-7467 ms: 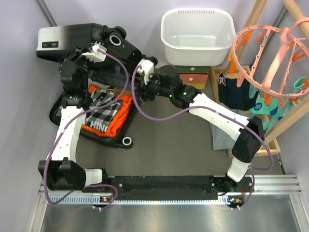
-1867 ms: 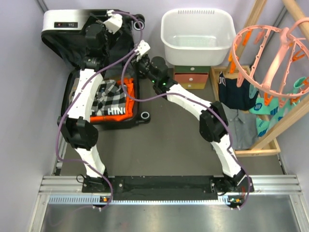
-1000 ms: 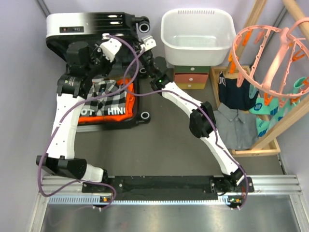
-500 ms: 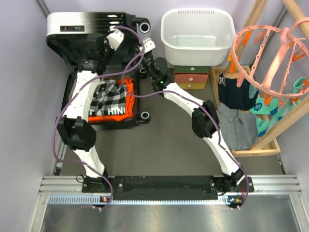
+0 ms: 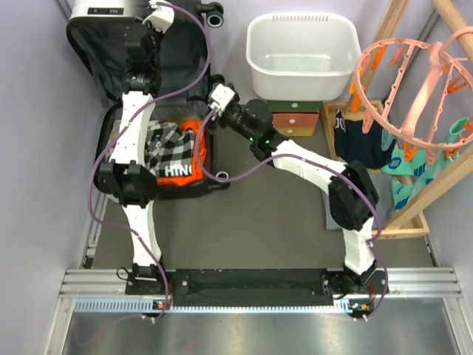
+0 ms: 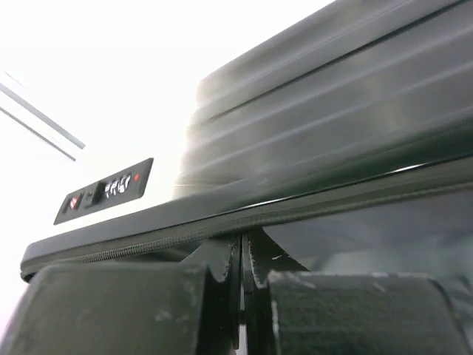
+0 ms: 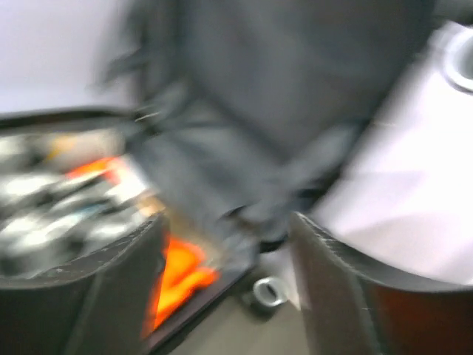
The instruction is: Open, take out, and arrange the luggage
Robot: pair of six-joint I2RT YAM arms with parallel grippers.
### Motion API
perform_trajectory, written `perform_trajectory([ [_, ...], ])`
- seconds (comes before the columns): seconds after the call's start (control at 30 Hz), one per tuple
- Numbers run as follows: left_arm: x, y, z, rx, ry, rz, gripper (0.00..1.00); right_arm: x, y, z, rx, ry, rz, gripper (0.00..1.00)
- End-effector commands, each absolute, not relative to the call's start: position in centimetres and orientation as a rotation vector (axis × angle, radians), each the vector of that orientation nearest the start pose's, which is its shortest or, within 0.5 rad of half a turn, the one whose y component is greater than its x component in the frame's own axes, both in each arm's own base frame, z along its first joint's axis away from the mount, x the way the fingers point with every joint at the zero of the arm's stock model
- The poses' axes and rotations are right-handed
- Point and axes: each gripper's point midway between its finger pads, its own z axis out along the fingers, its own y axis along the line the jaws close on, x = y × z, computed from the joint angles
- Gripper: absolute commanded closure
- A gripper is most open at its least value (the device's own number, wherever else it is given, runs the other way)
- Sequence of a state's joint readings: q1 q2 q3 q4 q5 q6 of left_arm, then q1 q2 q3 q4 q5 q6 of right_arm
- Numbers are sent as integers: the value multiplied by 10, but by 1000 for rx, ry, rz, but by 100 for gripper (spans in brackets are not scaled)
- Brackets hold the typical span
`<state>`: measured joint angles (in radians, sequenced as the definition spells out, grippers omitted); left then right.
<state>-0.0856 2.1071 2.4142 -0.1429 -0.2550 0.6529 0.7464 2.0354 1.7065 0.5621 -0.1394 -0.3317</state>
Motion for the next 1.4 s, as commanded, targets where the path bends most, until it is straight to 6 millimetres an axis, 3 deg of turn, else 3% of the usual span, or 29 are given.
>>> perform_trajectory([
  [0.0, 625, 43, 496, 213, 1308, 708, 100, 358, 471, 336, -1173, 1051, 598, 4],
  [0.07, 626, 50, 498, 177, 1288, 702, 100, 334, 474, 297, -1329, 1128, 600, 1],
  [0.2, 626, 52, 496, 170, 1289, 684, 100, 293, 480, 240, -1549, 1202, 602, 2],
  [0.3, 626, 50, 495, 184, 1288, 677, 100, 281, 481, 213, -1658, 1227, 622, 4],
  [0.33, 626, 50, 493, 186, 1292, 681, 100, 280, 484, 194, -1701, 1248, 598, 5],
  [0.47, 623, 53, 494, 182, 1298, 699, 99, 283, 490, 158, -1792, 1318, 520, 15],
  [0.73, 616, 49, 472, 214, 1360, 677, 100, 287, 493, 122, -1821, 1381, 484, 26],
  [0.77, 608, 49, 481, 211, 1349, 672, 100, 287, 494, 121, -1818, 1382, 480, 27],
  [0.83, 606, 47, 459, 228, 1407, 650, 100, 286, 496, 121, -1798, 1394, 484, 27],
  [0.87, 598, 43, 463, 240, 1411, 623, 99, 288, 498, 124, -1780, 1389, 487, 27],
  [0.93, 591, 36, 449, 254, 1470, 556, 99, 288, 499, 130, -1755, 1394, 494, 27],
  [0.97, 579, 29, 454, 278, 1481, 509, 96, 289, 500, 133, -1745, 1391, 492, 26],
  [1.03, 567, 16, 438, 313, 1542, 415, 90, 287, 499, 148, -1721, 1386, 498, 23],
  [1.07, 551, 8, 437, 350, 1578, 363, 86, 287, 499, 157, -1708, 1382, 502, 22],
  [1.1, 544, -7, 426, 407, 1602, 282, 70, 284, 496, 164, -1700, 1385, 515, 21],
  [1.17, 519, -22, 427, 436, 1626, 177, 54, 279, 490, 196, -1657, 1369, 527, 19],
  [1.2, 508, -33, 408, 481, 1679, 105, 39, 277, 484, 204, -1655, 1376, 522, 18],
  [1.23, 499, -37, 402, 481, 1703, 60, 35, 275, 476, 229, -1625, 1352, 511, 16],
  [1.27, 485, -41, 406, 491, 1700, 32, 31, 275, 470, 239, -1618, 1347, 491, 16],
  [1.3, 476, -46, 387, 502, 1750, -11, 27, 277, 463, 249, -1607, 1345, 457, 15],
  [1.33, 468, -52, 381, 510, 1761, -60, 23, 278, 451, 255, -1621, 1347, 427, 7],
  [1.37, 455, -56, 386, 517, 1749, -80, 21, 281, 440, 280, -1588, 1327, 407, 4],
])
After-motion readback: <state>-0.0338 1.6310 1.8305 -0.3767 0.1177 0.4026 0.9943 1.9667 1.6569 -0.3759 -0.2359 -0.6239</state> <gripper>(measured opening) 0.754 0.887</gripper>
